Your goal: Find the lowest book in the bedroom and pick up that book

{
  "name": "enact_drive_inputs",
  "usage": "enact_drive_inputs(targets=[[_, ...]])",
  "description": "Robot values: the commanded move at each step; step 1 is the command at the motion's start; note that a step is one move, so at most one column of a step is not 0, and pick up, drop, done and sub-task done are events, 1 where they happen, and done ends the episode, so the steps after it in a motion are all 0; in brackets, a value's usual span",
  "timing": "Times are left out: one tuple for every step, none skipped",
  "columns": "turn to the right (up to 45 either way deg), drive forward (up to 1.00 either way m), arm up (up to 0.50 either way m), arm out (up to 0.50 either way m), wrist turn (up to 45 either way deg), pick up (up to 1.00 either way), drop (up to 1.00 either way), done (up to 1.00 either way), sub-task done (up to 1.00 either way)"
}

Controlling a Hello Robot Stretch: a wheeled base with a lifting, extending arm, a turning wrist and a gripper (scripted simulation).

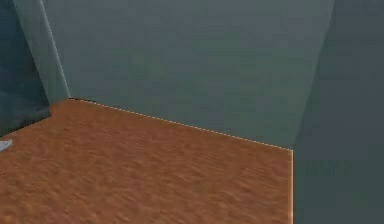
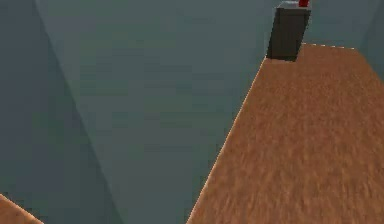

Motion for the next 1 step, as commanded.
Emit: enact_drive_inputs(targets=[[-45.0, 0.00, 0.00, 0.00, 0.0, 0.00, 0.00, 0.00, 0.00]])
